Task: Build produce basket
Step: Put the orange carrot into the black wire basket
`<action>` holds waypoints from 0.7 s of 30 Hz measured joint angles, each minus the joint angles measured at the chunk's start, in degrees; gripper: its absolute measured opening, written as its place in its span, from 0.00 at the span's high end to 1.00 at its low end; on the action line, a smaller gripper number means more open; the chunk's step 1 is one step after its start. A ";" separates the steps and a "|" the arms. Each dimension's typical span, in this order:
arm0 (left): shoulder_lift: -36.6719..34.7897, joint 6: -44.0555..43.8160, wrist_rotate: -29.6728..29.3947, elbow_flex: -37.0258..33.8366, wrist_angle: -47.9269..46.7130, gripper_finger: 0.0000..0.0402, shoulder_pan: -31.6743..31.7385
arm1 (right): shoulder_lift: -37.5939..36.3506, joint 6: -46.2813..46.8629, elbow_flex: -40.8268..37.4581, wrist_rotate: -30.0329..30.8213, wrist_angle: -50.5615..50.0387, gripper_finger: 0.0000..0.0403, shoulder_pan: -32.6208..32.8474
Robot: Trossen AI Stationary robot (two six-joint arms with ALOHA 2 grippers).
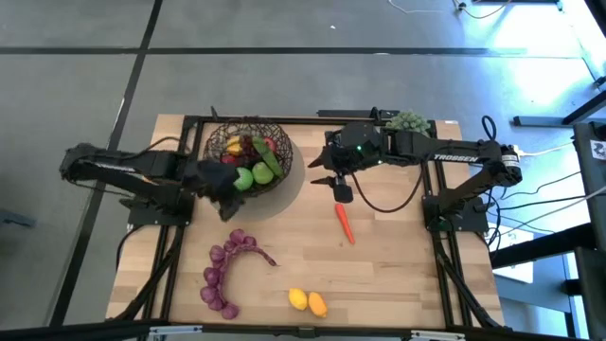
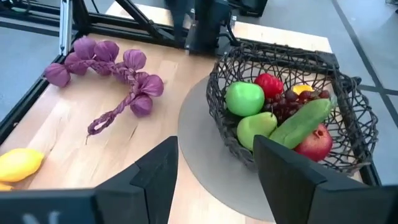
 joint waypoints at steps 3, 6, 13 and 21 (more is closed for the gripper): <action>0.07 -5.11 0.28 0.00 0.01 0.70 -6.86 | 0.00 0.50 0.00 -0.03 -1.25 0.49 -0.04; 0.63 -11.16 -0.66 0.00 0.22 0.70 -12.53 | -0.57 4.36 0.00 -0.11 -4.66 0.49 -0.04; 1.31 -19.14 -10.31 0.00 0.57 0.70 -22.60 | -6.76 19.23 0.04 4.33 -15.11 0.49 -0.02; 1.55 -20.96 -16.75 0.00 0.81 0.70 -25.29 | -9.84 47.32 0.00 19.54 -34.20 0.49 -0.54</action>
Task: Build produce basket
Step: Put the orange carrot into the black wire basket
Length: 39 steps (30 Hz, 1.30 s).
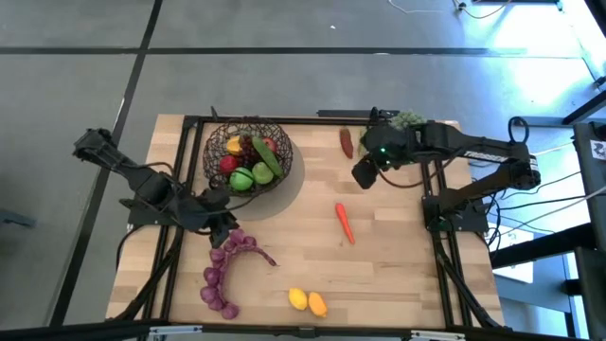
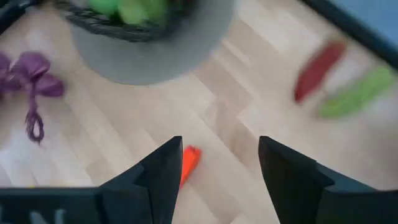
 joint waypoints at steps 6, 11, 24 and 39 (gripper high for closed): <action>0.02 0.00 0.00 0.00 0.00 0.70 -0.02 | 0.24 9.14 -0.02 -0.10 0.29 0.49 0.04; 0.02 0.00 0.00 0.00 0.30 0.70 -0.02 | 0.57 13.99 -0.02 -2.97 3.20 0.49 0.00; 0.02 4.99 0.00 0.00 0.61 0.70 -0.02 | 0.70 21.90 -12.41 -17.97 2.15 0.49 0.07; 0.02 7.48 -0.33 0.00 0.62 0.70 0.00 | 0.70 36.56 -31.66 -23.60 33.27 0.49 3.37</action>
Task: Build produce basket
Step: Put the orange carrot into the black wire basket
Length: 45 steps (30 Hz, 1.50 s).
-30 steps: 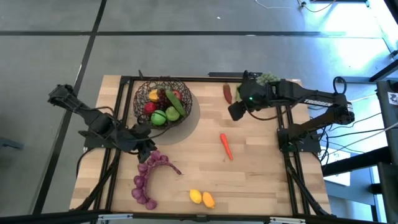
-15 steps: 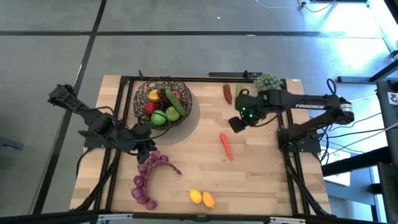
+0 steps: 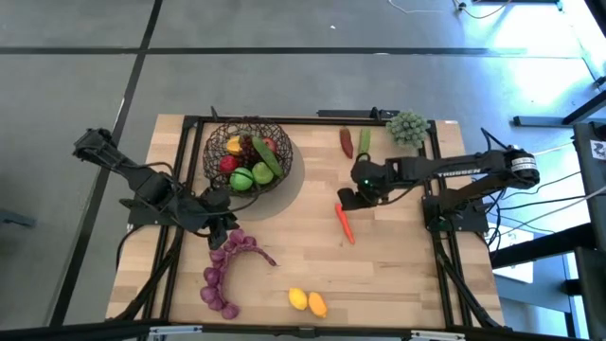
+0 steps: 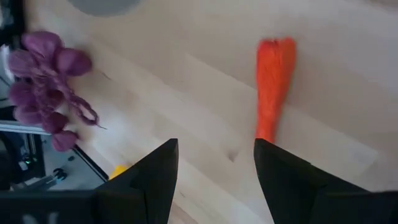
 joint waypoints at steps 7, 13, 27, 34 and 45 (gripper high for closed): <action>0.00 -0.44 0.02 0.00 0.01 0.70 -0.02 | 0.00 2.89 -4.70 3.68 7.32 0.49 0.77; 0.00 -0.54 0.00 0.00 0.03 0.70 0.00 | 0.00 9.55 -5.63 7.25 9.61 0.49 0.81; -0.02 -1.63 0.00 0.00 0.03 0.70 0.00 | 7.69 16.37 14.11 20.70 -22.02 0.49 8.02; -0.02 -1.78 0.00 0.00 0.03 0.70 0.00 | 19.54 13.55 22.07 18.65 -24.05 0.49 9.50; -0.02 -1.95 0.02 0.00 0.09 0.70 0.00 | 28.07 8.89 23.22 15.63 -25.72 0.49 9.18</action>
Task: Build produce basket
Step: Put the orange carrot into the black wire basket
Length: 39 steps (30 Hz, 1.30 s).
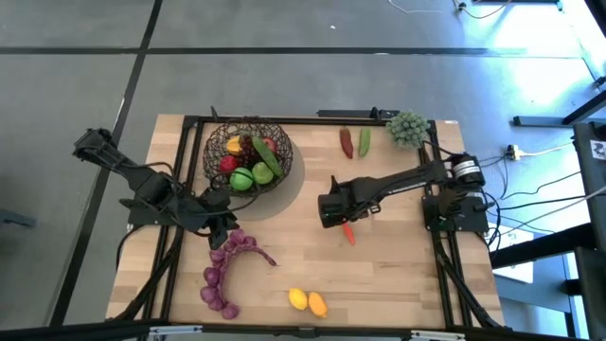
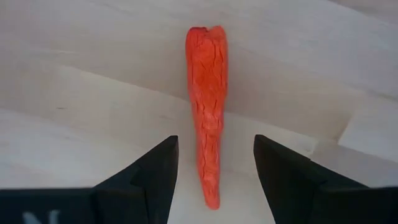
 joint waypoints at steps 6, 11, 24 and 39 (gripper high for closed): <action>0.00 -0.51 0.00 0.00 0.01 0.70 0.00 | 3.86 -3.70 0.00 -0.03 2.60 0.49 -1.28; 0.00 -1.29 0.00 0.00 0.01 0.70 -0.02 | 6.71 -4.66 0.02 0.24 5.85 0.49 -2.49; 0.01 -1.54 0.00 0.00 0.01 0.70 -0.01 | 8.78 -7.39 0.07 0.59 5.92 0.49 -4.42; 0.00 -1.04 0.00 0.00 0.01 0.70 0.00 | 8.76 -7.58 0.02 0.90 6.32 0.49 -4.44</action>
